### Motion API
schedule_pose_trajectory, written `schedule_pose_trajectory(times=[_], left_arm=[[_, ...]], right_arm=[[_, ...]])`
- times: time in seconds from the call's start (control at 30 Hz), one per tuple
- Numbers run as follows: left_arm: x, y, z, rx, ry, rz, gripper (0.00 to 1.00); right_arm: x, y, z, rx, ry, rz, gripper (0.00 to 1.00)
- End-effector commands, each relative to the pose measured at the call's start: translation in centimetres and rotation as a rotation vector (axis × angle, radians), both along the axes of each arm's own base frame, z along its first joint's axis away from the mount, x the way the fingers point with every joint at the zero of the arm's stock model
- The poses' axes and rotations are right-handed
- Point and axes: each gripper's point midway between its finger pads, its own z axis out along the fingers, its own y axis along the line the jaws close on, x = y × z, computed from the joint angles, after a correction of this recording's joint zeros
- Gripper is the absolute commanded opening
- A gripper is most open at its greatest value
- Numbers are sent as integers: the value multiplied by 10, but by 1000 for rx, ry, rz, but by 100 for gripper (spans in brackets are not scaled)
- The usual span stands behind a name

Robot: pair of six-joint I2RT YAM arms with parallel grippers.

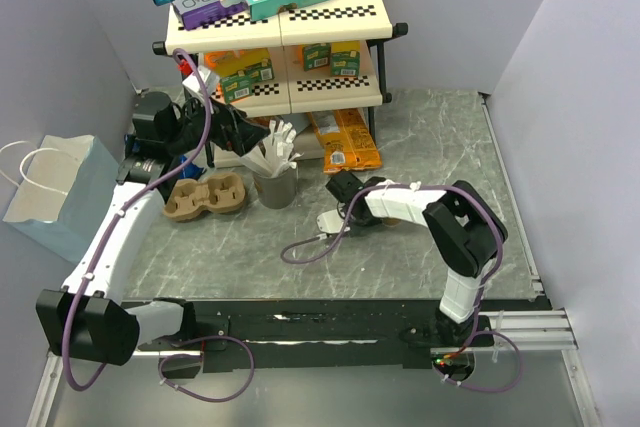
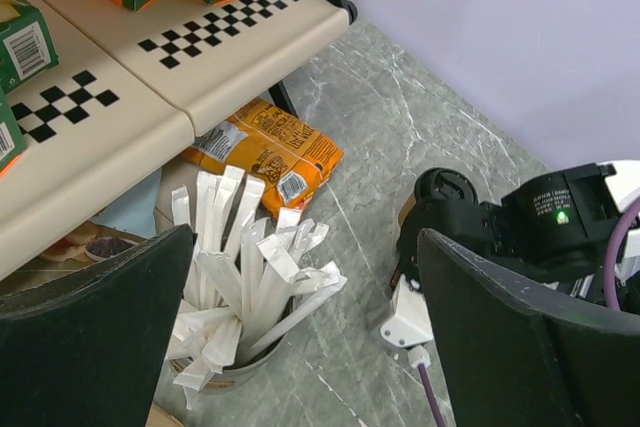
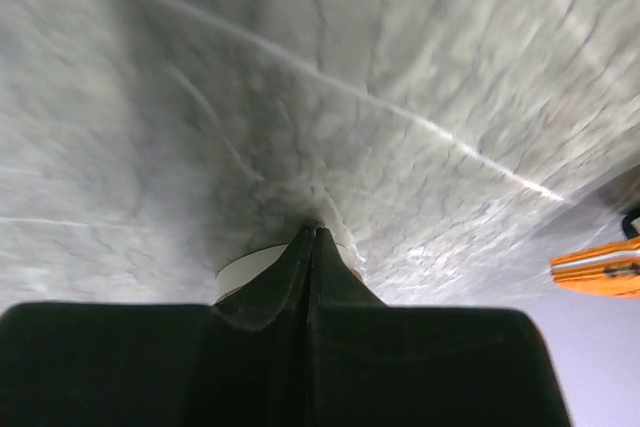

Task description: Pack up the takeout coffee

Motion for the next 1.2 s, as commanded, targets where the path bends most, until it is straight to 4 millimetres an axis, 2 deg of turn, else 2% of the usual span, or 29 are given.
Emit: schedule_pose_trajectory(times=[0.0,0.47,0.6,0.97,1.17], left_arm=[[2,-2,10,-18,-32,-19,99],[8,-4,6,-25,-17,-29,99],[9,-6,2,-36,10,-38,99],[14,-9,7,-50,-4,-52,99],[14,-10,5,-55,5,-59,99]], right_arm=[[-14,-26,-18,-52,99,-24,0],[-45,-86,-26,-85,168,-167,0],[-49,-104,-26,-90,163,-211,0],[-68,-145,-24,-101,172,-308,0],[-69,-164,-24,-105,164,-362,0]])
